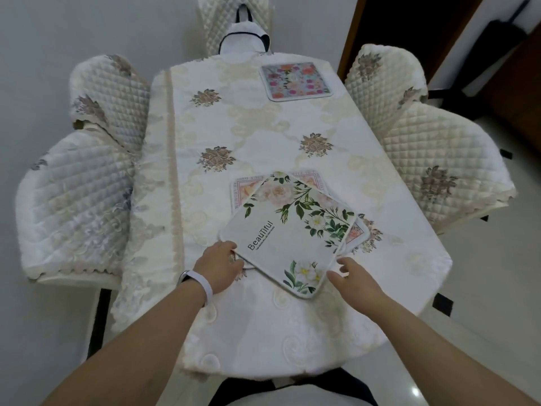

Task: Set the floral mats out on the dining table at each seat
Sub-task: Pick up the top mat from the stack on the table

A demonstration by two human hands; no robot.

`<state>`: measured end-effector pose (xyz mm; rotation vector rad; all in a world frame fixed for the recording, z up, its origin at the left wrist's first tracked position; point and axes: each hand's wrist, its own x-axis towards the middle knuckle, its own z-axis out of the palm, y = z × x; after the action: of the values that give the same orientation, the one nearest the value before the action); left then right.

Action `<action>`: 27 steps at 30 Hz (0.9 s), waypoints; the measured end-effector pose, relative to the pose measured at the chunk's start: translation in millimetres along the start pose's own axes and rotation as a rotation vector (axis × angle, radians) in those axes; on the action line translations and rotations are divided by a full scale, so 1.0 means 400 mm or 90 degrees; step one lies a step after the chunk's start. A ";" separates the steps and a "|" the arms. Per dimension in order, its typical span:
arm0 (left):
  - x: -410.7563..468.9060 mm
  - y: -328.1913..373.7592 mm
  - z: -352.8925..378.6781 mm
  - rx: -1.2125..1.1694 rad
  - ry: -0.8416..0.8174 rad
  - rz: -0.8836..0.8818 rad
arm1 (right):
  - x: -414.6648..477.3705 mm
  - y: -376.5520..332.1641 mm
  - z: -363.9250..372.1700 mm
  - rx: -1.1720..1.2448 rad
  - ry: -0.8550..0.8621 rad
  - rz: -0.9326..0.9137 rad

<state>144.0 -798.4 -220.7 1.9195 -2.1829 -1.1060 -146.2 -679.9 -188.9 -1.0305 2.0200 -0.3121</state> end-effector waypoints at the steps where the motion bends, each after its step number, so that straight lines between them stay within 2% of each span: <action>1: 0.018 0.002 -0.001 -0.022 -0.002 -0.011 | 0.008 0.001 0.003 0.040 0.007 0.026; 7: 0.113 0.017 -0.008 -0.069 0.031 -0.068 | 0.069 0.009 0.023 0.259 0.007 0.174; 11: 0.161 0.042 -0.017 -0.098 0.040 -0.116 | 0.107 0.013 0.035 0.357 -0.031 0.221; 17: 0.224 0.065 -0.021 -0.103 0.036 -0.158 | 0.132 -0.003 0.030 0.408 -0.061 0.241; 22: 0.268 0.073 -0.022 -0.088 0.015 -0.162 | 0.156 0.000 0.019 0.453 -0.034 0.249; 27: 0.305 0.085 -0.029 -0.059 0.042 -0.162 | 0.181 -0.009 -0.001 0.504 -0.019 0.224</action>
<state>91.3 -911.7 -245.4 2.2036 -1.8569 -1.1350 -167.7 -737.4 -227.2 -0.1831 1.7528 -0.8102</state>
